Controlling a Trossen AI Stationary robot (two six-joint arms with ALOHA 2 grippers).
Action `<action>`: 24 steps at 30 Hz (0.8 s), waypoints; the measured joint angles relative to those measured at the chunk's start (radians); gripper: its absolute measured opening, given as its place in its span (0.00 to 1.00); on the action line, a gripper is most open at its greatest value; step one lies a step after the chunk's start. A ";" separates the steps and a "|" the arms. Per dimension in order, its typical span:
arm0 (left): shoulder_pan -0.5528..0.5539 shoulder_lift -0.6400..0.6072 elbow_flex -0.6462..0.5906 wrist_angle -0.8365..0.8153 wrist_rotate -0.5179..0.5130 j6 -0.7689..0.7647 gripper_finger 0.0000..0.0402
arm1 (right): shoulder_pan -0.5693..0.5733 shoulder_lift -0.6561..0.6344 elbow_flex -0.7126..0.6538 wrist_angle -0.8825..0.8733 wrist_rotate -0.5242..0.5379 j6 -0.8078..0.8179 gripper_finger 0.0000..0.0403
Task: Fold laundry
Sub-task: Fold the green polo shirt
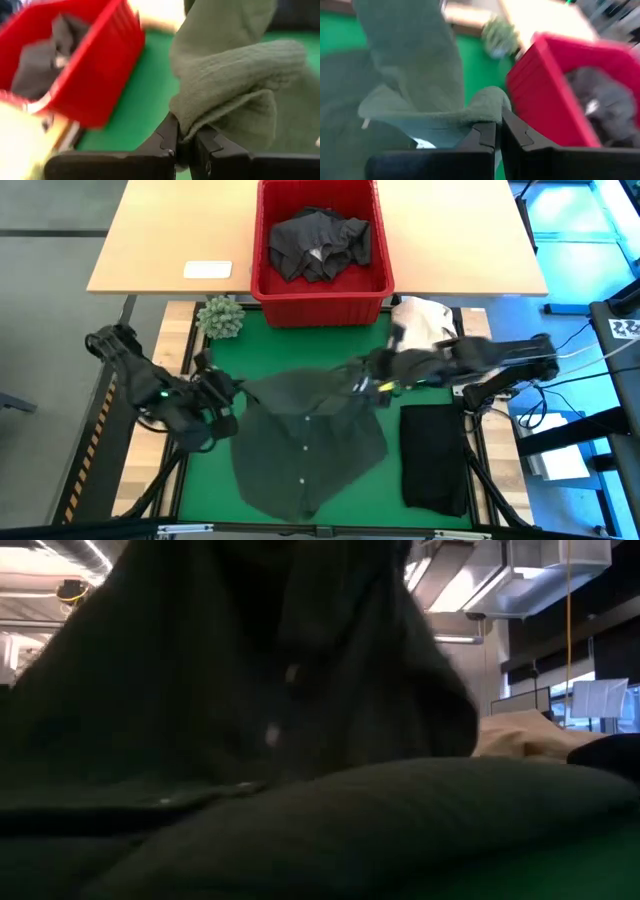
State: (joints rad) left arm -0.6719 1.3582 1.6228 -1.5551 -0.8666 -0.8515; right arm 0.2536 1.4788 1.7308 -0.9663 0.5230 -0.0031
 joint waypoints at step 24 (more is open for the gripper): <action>0.377 0.001 -0.703 0.312 0.044 -0.056 0.05 | -0.288 0.058 -0.526 0.448 -0.015 -0.009 0.01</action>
State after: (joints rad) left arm -0.2949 1.3590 0.9199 -1.2435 -0.8228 -0.9073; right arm -0.0340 1.5372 1.2052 -0.5185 0.5082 -0.0121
